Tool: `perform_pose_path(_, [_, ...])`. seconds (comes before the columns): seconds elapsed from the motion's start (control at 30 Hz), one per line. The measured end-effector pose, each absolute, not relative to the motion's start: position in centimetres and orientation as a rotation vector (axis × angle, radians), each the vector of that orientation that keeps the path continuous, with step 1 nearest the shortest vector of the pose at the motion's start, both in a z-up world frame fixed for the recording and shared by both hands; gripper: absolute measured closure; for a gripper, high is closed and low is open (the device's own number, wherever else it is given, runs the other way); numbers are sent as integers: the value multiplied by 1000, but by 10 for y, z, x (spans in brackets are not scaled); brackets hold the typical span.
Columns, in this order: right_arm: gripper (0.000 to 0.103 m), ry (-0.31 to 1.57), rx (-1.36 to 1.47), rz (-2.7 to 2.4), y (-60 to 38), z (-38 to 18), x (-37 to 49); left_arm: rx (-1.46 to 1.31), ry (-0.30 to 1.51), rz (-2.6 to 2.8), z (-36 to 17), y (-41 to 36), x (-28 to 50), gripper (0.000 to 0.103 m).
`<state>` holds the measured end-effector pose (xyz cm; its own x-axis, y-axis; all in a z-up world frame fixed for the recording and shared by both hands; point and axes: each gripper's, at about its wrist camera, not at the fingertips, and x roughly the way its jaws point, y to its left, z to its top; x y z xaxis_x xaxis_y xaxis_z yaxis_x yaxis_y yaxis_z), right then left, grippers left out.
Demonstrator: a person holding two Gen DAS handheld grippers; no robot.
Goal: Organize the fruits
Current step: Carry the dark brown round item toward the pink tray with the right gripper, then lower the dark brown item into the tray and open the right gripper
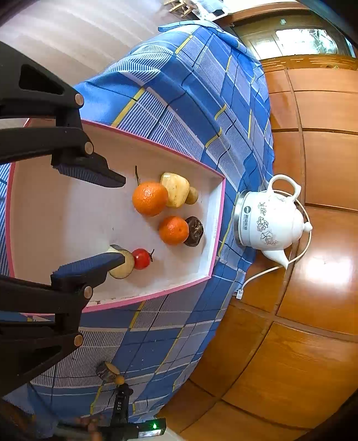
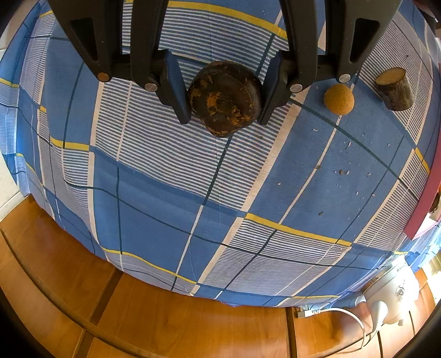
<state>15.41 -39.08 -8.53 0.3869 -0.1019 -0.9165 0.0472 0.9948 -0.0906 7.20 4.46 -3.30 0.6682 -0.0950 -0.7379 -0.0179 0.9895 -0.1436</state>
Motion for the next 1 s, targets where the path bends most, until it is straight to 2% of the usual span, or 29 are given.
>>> perform_pose_path(0.6, [53, 1178, -17, -105, -395, -85, 156, -161, 832, -32, -34, 55, 69, 53])
perform_pose_path(1.0, [53, 1038, 14, -24, -360, -32, 145, -144, 806, -9, -34, 66, 64, 53])
